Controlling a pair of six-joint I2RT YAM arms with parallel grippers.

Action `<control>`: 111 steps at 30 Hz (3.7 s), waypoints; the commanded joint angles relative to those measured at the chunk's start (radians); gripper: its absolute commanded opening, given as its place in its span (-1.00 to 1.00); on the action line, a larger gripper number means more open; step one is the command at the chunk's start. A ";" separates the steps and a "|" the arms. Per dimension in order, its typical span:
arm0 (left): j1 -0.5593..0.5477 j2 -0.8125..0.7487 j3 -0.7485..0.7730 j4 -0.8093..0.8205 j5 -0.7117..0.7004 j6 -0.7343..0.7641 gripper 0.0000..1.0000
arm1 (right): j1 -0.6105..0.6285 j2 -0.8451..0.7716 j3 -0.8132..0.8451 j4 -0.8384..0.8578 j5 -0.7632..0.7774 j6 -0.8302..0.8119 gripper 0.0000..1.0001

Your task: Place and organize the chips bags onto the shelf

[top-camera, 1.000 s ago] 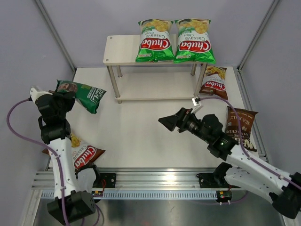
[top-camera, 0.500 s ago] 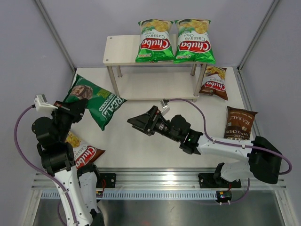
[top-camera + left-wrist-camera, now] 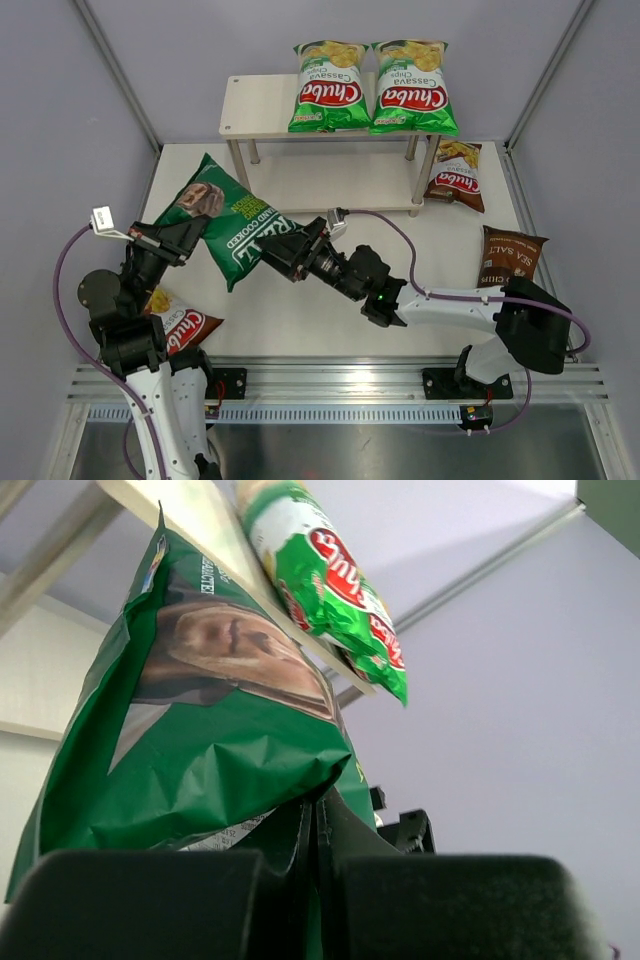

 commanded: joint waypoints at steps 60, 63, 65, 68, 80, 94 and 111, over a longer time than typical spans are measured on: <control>-0.295 0.042 0.901 -1.060 -1.159 0.690 0.98 | -0.023 0.584 1.081 -0.187 0.510 -0.390 -0.67; -0.337 0.019 0.892 -1.047 -1.151 0.701 0.98 | -0.045 0.693 1.251 -0.292 0.536 -0.396 -0.67; -0.385 0.015 0.869 -1.042 -1.159 0.709 0.98 | -0.059 0.766 1.363 -0.340 0.555 -0.382 -0.67; -0.438 0.002 0.826 -1.030 -1.194 0.713 0.98 | -0.075 0.843 1.483 -0.400 0.584 -0.381 -0.67; -0.557 0.005 0.757 -1.008 -1.243 0.722 0.98 | -0.135 0.912 1.648 -0.508 0.639 -0.304 -0.63; -0.564 -0.009 0.707 -0.988 -1.212 0.733 0.98 | -0.168 0.823 1.499 -0.489 0.645 -0.240 -0.52; -0.568 -0.031 0.674 -0.984 -1.199 0.742 0.98 | -0.169 0.768 1.407 -0.405 0.742 -0.267 -0.31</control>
